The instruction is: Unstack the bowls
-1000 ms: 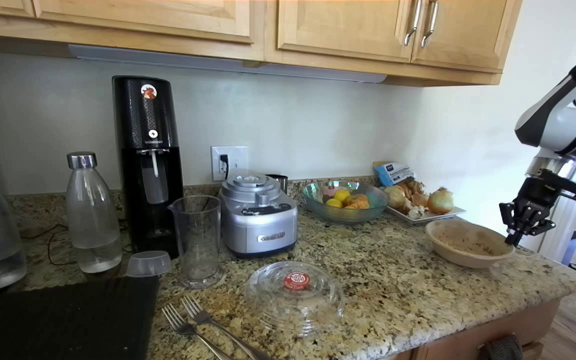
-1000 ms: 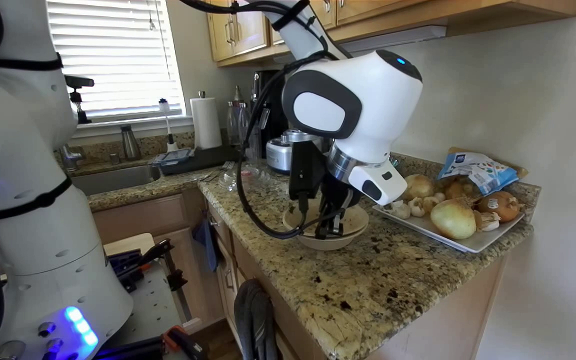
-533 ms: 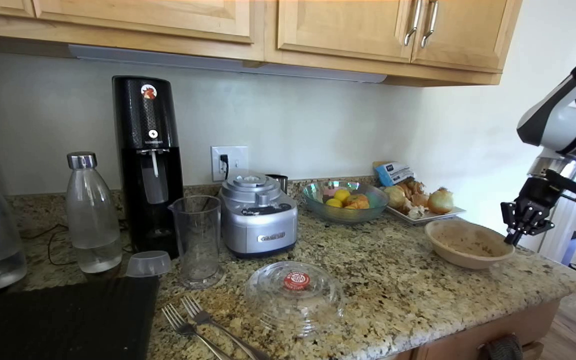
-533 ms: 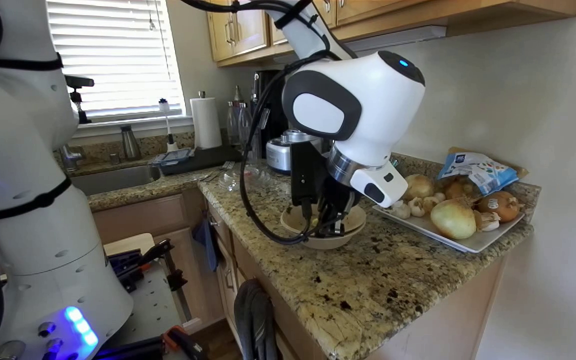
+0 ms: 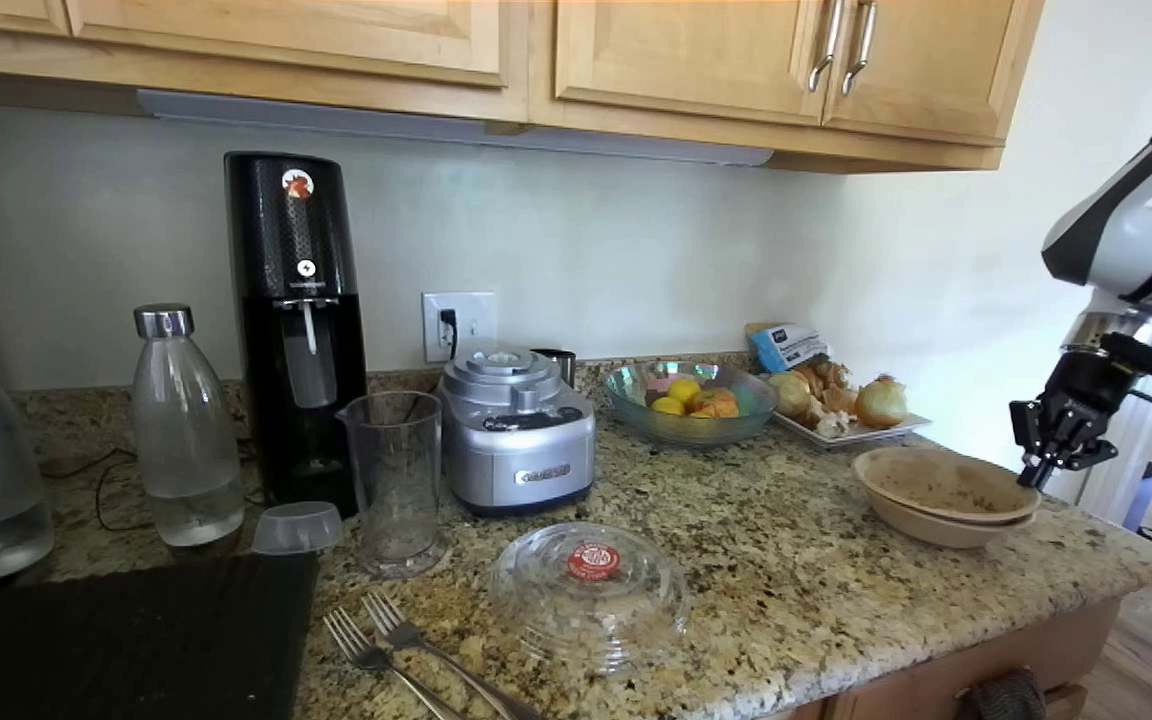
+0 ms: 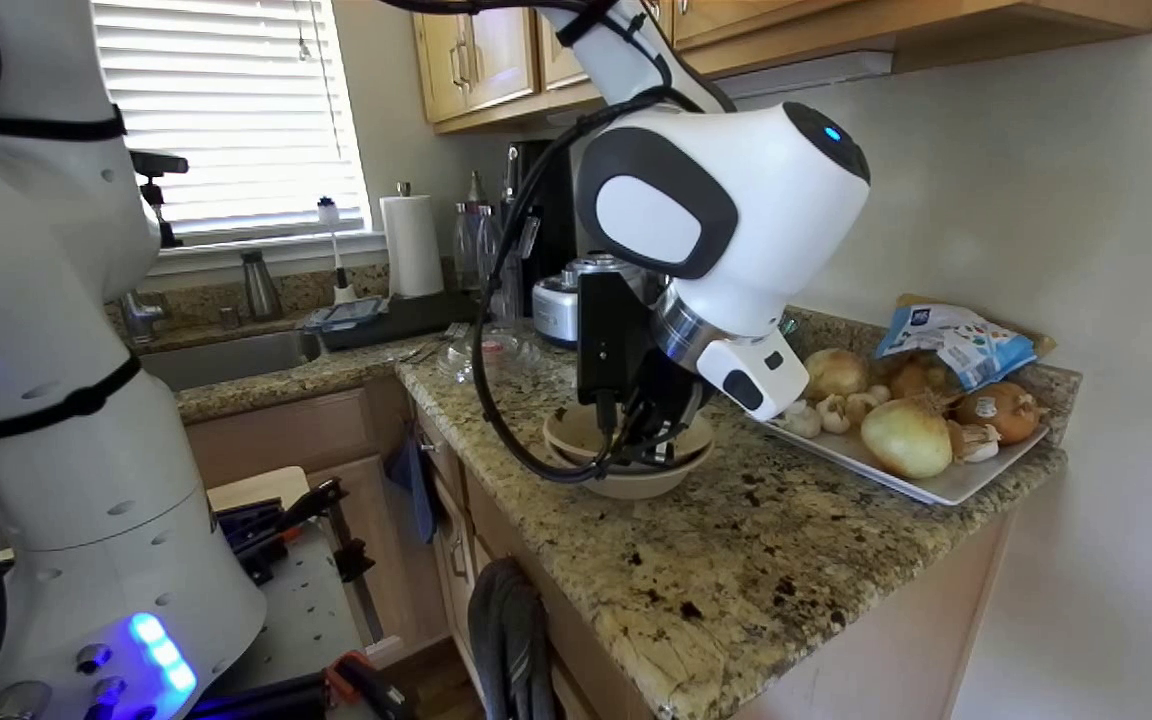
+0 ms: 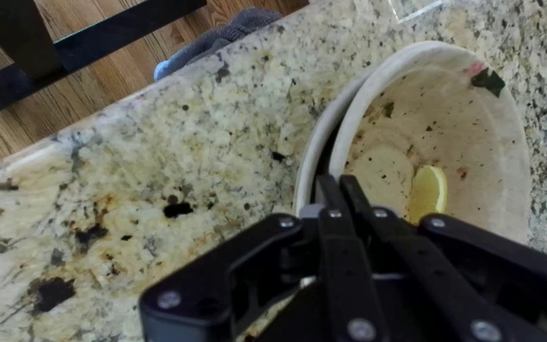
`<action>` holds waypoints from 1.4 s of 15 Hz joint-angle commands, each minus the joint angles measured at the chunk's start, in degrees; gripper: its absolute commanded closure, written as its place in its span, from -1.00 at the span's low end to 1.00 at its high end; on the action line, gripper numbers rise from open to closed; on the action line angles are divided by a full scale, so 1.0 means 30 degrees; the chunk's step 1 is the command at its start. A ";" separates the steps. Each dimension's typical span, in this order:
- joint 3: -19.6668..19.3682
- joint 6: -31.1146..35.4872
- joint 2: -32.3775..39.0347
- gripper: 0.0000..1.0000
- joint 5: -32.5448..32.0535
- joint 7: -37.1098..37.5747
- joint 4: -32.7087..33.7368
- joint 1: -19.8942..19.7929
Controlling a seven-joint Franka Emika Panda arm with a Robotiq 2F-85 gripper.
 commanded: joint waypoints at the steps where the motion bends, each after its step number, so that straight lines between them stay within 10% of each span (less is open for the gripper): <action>1: -0.0025 -0.1309 -0.0678 0.92 0.0135 -0.0373 0.0069 -0.0463; 21: -0.0504 -0.1905 -0.1991 0.92 0.0415 -0.0641 0.0695 -0.0413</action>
